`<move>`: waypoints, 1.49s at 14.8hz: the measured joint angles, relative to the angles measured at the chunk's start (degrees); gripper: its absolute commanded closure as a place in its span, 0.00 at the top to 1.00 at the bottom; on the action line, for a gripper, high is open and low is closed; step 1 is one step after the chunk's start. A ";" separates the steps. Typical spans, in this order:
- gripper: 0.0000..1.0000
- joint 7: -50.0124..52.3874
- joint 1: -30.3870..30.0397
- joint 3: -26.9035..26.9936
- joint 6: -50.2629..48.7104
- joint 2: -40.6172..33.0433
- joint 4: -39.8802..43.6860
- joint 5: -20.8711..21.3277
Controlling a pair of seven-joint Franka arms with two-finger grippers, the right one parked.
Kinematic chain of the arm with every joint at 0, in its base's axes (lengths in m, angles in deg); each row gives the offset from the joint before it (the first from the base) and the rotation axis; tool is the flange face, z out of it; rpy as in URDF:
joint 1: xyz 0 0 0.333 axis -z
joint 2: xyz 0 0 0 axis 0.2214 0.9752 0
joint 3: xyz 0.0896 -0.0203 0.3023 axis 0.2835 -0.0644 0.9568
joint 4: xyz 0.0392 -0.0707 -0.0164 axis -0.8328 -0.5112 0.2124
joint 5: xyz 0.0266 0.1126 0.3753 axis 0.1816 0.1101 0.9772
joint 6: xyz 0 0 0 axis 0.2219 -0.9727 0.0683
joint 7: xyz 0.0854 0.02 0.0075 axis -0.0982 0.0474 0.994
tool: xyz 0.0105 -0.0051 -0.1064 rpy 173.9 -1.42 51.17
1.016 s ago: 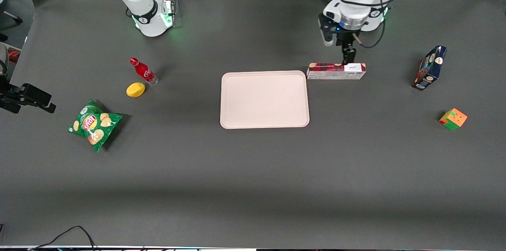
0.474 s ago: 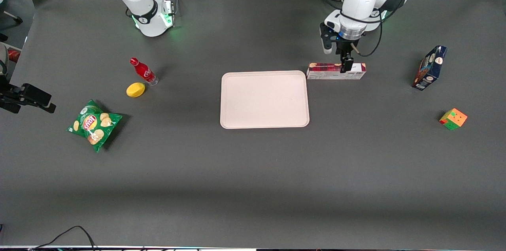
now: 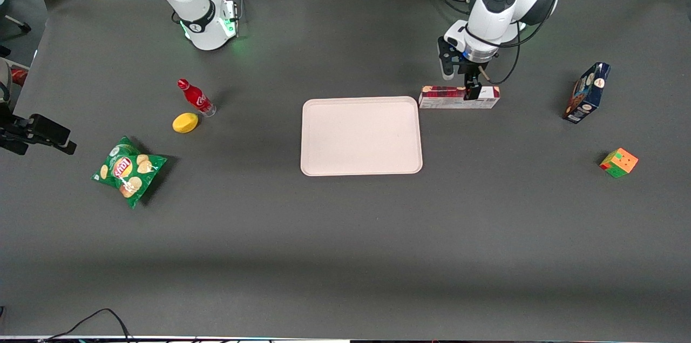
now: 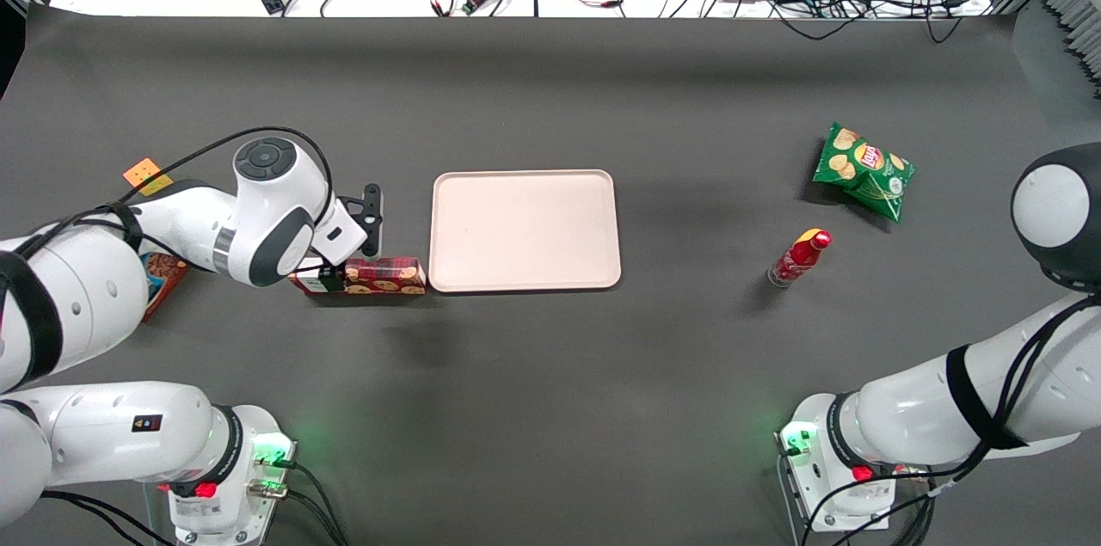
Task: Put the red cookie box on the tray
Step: 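Lower the left gripper and close it on the cookie box end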
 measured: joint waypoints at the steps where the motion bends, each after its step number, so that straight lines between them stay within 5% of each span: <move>1: 1.00 0.00 0.00 0.00 0.00 0.34 -0.07 -0.01; 10: 1.00 -0.37 0.02 -0.13 10.31 10.27 -0.74 -0.02; 20: 1.00 -0.64 0.01 -0.08 12.68 11.40 -3.14 -0.02; 22: 0.82 -0.67 0.01 -0.08 14.25 12.64 -3.16 -0.02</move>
